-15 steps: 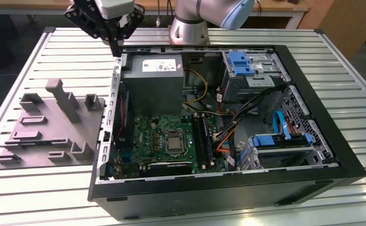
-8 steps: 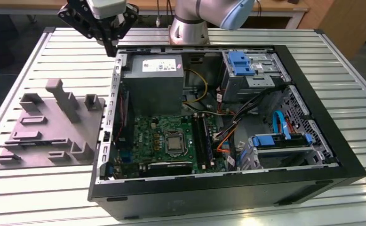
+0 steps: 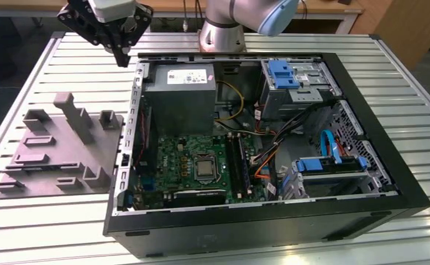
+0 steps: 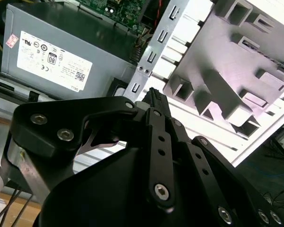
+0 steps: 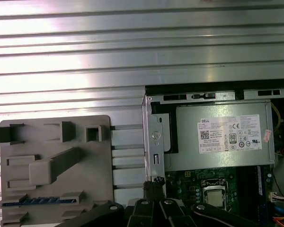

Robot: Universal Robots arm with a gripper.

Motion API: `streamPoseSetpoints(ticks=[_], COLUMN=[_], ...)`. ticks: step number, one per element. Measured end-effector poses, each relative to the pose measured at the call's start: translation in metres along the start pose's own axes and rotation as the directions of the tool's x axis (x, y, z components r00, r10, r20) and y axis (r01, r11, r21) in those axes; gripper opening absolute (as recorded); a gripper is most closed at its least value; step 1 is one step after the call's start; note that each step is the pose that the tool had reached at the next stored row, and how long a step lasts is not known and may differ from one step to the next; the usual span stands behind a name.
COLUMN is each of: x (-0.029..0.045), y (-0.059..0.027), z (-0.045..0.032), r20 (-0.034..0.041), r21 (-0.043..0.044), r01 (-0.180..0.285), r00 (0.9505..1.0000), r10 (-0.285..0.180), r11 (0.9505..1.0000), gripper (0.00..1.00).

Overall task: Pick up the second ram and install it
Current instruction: 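Reach for the second ram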

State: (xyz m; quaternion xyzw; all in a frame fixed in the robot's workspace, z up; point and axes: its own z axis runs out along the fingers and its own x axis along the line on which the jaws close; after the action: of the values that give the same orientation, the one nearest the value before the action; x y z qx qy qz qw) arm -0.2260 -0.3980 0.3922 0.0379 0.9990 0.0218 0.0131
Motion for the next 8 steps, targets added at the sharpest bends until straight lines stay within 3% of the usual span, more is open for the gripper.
streamPoseSetpoints(ticks=[8], x=[0.0194], y=[-0.0015], z=[0.0000], r20=[0.0000], r21=[0.0001], r01=[0.000], r00=[1.0000], r10=[0.000], r11=[1.0000], gripper=[0.10])
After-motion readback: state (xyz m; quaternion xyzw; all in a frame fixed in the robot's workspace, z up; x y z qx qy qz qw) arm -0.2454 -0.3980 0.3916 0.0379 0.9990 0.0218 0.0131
